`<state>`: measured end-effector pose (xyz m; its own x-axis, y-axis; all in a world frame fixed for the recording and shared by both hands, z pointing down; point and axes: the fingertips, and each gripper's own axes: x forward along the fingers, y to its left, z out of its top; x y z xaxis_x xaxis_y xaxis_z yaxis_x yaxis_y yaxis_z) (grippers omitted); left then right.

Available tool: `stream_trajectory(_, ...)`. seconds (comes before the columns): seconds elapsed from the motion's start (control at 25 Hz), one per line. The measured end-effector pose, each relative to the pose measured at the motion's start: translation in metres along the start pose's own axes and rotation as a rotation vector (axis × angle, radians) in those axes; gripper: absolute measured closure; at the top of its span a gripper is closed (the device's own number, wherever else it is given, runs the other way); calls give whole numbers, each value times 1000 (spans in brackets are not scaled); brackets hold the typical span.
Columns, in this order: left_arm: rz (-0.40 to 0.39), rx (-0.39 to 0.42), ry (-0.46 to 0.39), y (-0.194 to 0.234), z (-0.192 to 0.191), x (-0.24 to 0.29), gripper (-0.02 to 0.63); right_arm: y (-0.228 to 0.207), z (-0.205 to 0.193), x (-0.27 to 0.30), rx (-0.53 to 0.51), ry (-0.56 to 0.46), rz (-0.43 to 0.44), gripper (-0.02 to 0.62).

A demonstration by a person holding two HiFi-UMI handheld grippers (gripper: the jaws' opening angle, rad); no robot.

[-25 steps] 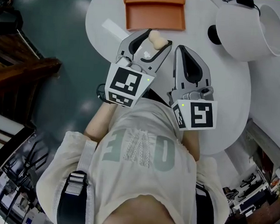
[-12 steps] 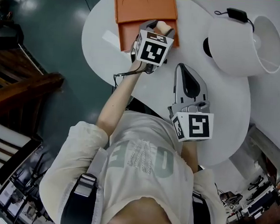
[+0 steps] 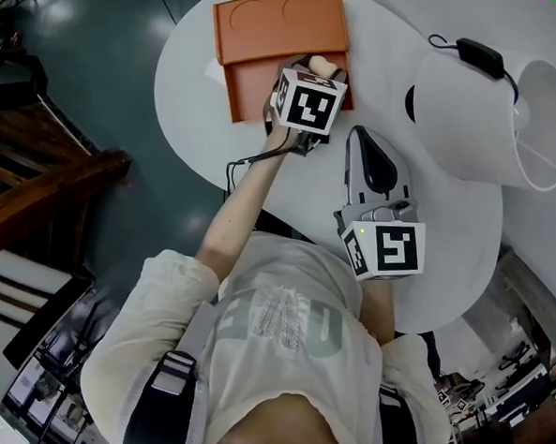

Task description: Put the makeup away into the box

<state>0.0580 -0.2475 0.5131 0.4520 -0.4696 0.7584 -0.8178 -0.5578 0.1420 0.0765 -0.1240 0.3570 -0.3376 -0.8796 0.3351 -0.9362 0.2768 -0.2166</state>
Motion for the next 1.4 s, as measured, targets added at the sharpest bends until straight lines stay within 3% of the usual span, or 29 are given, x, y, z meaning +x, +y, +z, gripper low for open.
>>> stream_trajectory(0.36, 25, -10, -23, 3, -2, -3, 345, 3, -6, -1, -1, 3, 20, 591)
stream_trajectory(0.52, 25, 6, -128, -7, 15, -43, 345, 8, 0, -9, -16, -24, 25, 591)
stream_trajectory(0.64, -26, 27, -254, -21, 31, -91, 347, 16, 5, -16, -43, -48, 30, 591)
stream_trajectory(0.68, -54, 36, -304, -27, 35, -109, 357, 19, 8, -19, -55, -56, 29, 591)
stream_trajectory(0.8, -43, 51, -426, -33, 38, -164, 581, 27, 21, -30, -71, -95, 17, 591)
stream_trajectory(0.84, -24, 66, -452, -34, 36, -179, 600, 29, 25, -34, -74, -111, 12, 591)
stream_trajectory(1.04, -10, 104, -512, -44, 22, -223, 600, 36, 37, -56, -94, -163, -16, 591)
stream_trajectory(1.4, 0, 107, -531, -48, 14, -236, 600, 45, 38, -70, -121, -178, -17, 591)
